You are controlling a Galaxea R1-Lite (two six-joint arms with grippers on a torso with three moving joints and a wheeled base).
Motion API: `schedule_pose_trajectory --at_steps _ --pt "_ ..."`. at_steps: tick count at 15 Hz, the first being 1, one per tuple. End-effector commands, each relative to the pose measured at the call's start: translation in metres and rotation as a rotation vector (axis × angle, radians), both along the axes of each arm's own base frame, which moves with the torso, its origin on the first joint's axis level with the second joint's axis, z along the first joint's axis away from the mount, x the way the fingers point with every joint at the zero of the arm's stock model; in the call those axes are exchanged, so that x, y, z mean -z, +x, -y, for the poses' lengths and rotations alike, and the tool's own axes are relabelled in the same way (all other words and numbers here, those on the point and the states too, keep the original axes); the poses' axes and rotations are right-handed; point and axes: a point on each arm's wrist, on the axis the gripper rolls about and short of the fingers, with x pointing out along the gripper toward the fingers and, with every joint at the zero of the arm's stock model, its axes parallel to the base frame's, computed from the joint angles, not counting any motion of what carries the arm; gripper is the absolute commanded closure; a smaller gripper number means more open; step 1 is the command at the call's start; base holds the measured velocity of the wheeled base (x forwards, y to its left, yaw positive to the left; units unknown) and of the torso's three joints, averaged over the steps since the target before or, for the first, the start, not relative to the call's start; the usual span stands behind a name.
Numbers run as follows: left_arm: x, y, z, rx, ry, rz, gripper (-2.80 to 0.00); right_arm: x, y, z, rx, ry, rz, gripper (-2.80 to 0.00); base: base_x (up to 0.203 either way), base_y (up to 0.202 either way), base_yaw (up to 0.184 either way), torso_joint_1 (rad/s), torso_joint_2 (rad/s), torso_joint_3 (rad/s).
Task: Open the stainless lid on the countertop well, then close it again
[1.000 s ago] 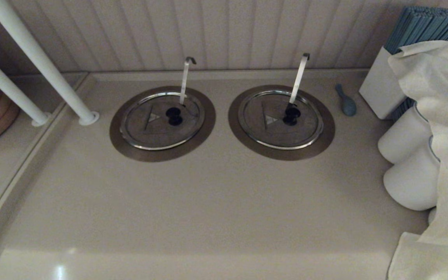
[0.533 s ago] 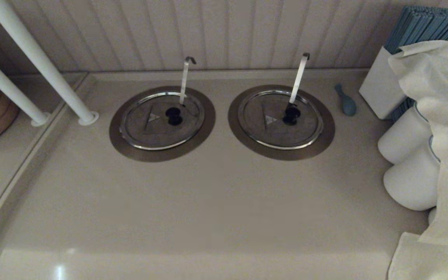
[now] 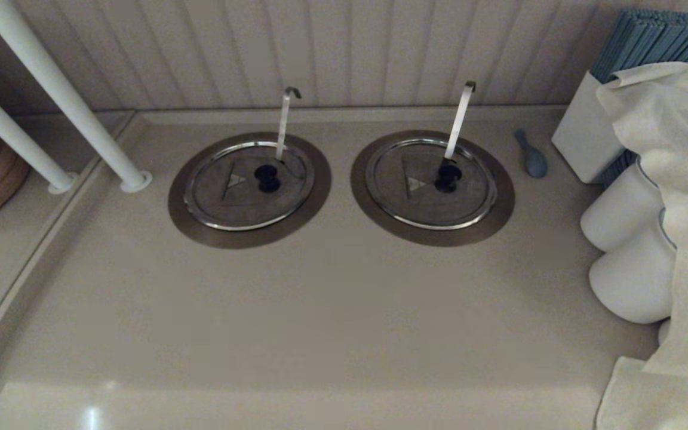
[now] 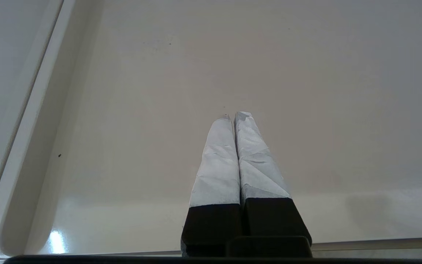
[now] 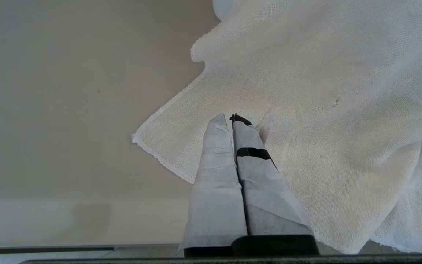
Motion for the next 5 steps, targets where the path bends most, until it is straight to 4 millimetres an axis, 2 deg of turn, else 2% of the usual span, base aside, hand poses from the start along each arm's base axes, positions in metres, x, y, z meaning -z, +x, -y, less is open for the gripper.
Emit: schedule_pose_trajectory --at_steps 1,5 --pt "0.0 0.0003 0.0 0.0 0.0 -0.004 0.0 0.0 0.0 0.0 -0.001 -0.001 0.0 0.0 0.0 0.0 0.0 0.0 0.0 0.0" --pt "-0.0004 0.0002 0.0 0.0 -0.002 -0.002 0.0 0.0 0.0 0.0 -0.002 -0.003 0.0 0.0 0.0 0.0 0.0 0.0 0.0 0.0"
